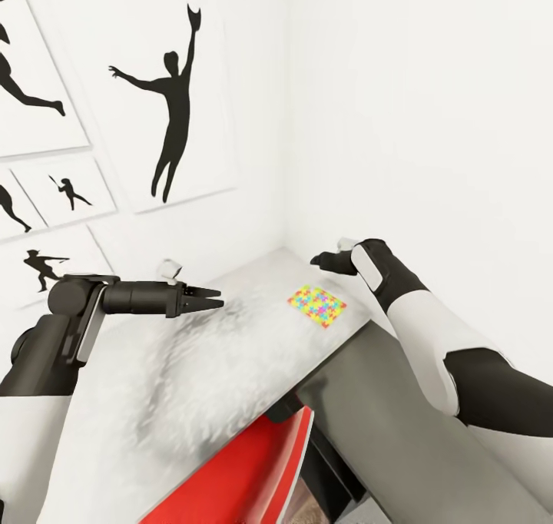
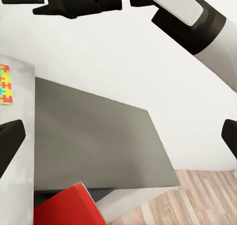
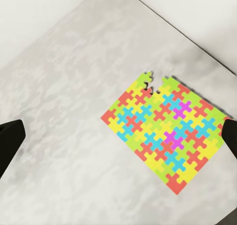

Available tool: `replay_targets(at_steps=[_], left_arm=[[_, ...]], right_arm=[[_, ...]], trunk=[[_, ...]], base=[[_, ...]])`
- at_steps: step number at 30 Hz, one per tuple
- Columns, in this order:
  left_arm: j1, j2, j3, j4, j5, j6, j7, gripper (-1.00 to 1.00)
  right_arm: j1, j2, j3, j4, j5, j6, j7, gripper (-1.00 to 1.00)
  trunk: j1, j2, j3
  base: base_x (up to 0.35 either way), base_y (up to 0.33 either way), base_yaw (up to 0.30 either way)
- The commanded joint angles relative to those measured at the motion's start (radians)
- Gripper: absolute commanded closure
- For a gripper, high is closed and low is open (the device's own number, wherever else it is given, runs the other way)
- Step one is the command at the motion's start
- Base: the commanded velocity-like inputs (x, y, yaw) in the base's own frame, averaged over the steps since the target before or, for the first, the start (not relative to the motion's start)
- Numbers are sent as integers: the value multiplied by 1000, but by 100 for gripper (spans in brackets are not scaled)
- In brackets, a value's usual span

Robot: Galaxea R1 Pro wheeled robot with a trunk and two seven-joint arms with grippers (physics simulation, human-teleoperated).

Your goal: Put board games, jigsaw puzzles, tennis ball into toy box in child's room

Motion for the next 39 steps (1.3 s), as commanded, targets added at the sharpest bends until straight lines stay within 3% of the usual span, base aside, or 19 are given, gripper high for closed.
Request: replay_targets(at_steps=[1, 39], left_arm=[[-1, 1, -1, 0, 5, 11, 0, -100], [-2, 3, -2, 0, 7, 10, 0, -100]], right_arm=[[-3, -1, 5, -1, -9, 3, -7, -100], [-48, -2, 5, -1, -10, 28, -7, -100]], trunk=[[1, -2, -4], [1, -2, -66]], base=[[0, 0, 0], [0, 0, 0]])
